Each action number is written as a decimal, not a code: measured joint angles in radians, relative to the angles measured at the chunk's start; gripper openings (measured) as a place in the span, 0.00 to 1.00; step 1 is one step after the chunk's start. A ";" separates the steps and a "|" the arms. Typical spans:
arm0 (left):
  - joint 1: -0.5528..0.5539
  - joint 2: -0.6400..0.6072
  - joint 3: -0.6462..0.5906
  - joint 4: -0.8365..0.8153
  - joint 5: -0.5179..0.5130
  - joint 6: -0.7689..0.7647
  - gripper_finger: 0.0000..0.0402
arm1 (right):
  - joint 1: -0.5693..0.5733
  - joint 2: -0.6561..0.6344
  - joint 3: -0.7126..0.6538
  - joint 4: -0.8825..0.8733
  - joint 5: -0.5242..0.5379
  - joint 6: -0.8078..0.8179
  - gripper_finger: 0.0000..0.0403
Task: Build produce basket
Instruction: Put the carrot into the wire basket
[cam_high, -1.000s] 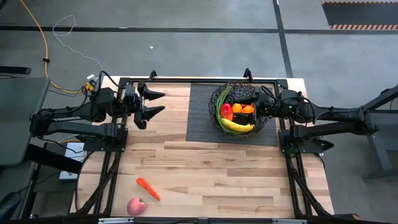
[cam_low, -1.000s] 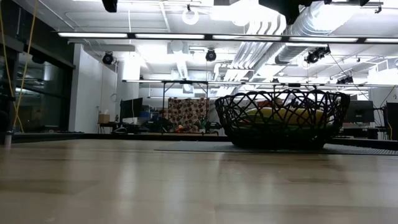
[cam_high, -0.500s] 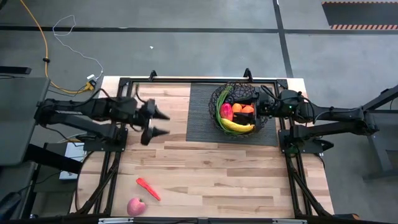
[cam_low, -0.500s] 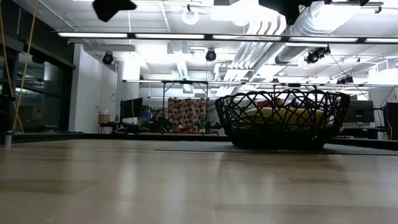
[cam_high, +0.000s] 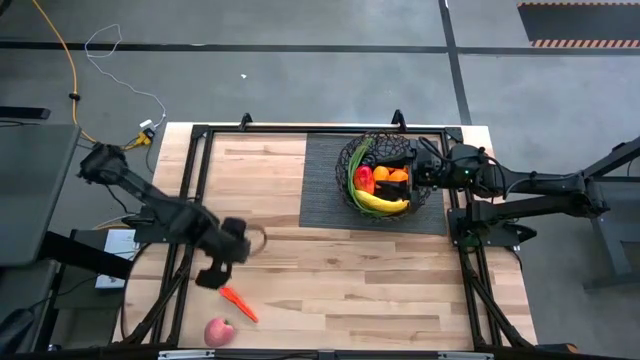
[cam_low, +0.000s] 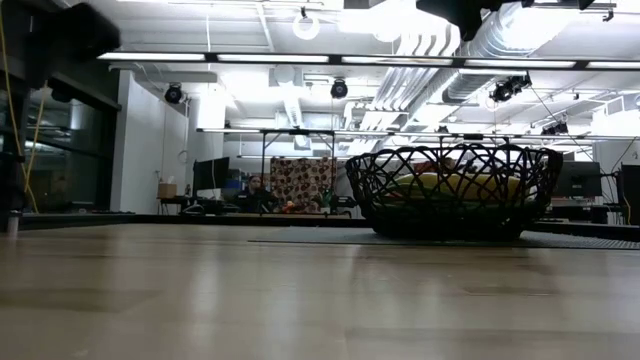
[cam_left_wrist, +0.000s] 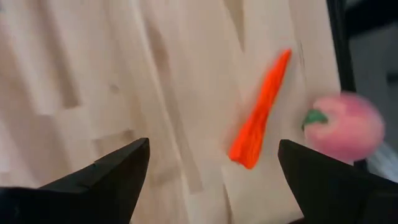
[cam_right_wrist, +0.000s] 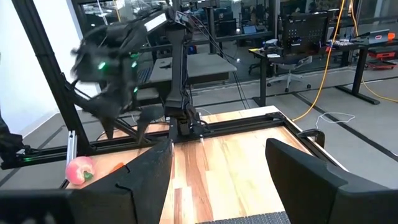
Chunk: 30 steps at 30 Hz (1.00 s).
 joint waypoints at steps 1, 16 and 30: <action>-0.029 0.025 -0.011 0.014 0.001 -0.008 0.86 | 0.000 0.000 0.000 -0.002 0.000 0.000 0.62; -0.285 0.336 -0.109 0.222 0.011 -0.068 0.86 | 0.000 0.001 0.000 -0.034 0.016 0.016 0.62; -0.287 0.453 -0.109 0.245 -0.056 -0.059 0.81 | 0.000 0.001 0.000 -0.045 0.038 0.017 0.62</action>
